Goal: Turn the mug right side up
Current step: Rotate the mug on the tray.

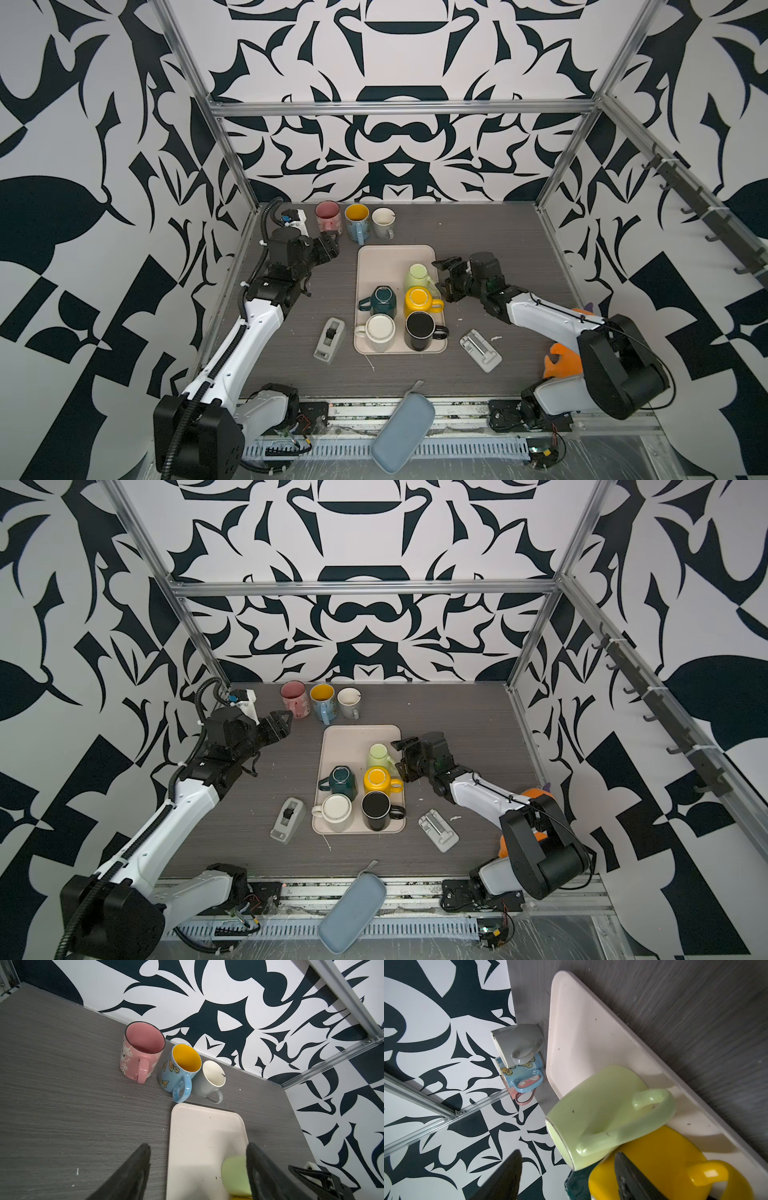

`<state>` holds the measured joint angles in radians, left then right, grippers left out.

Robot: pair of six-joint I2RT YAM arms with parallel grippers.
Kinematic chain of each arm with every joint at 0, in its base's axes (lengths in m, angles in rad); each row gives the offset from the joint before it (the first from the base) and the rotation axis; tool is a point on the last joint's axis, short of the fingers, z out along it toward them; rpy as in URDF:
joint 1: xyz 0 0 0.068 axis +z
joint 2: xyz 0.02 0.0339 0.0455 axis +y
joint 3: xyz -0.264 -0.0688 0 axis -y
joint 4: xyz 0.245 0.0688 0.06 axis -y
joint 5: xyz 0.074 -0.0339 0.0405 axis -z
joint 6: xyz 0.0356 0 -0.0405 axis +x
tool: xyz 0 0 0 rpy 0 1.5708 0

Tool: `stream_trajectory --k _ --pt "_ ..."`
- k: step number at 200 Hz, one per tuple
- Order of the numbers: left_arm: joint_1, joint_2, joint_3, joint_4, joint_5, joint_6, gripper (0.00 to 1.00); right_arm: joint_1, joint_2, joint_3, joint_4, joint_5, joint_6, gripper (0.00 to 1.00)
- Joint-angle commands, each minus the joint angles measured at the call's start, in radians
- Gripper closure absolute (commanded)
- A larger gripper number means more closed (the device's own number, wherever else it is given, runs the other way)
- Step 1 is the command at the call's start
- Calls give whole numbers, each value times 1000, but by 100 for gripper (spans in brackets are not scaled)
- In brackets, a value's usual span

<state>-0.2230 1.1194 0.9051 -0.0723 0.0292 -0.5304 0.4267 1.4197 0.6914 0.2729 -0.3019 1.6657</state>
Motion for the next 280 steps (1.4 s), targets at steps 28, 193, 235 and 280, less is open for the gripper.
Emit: stream_trajectory --k 28,193,235,280 --pt "-3 7 -15 5 -10 -11 24 -2 19 -1 56 -43 51 23" --pt "-3 8 -6 -23 -14 3 22 -112 139 109 91 -80 -24 34" --pt "-3 11 -5 -29 -14 4 22 -112 176 99 179 -111 25 38" --pt "-3 11 -5 -29 -16 4 22 -112 84 34 124 -70 12 38"
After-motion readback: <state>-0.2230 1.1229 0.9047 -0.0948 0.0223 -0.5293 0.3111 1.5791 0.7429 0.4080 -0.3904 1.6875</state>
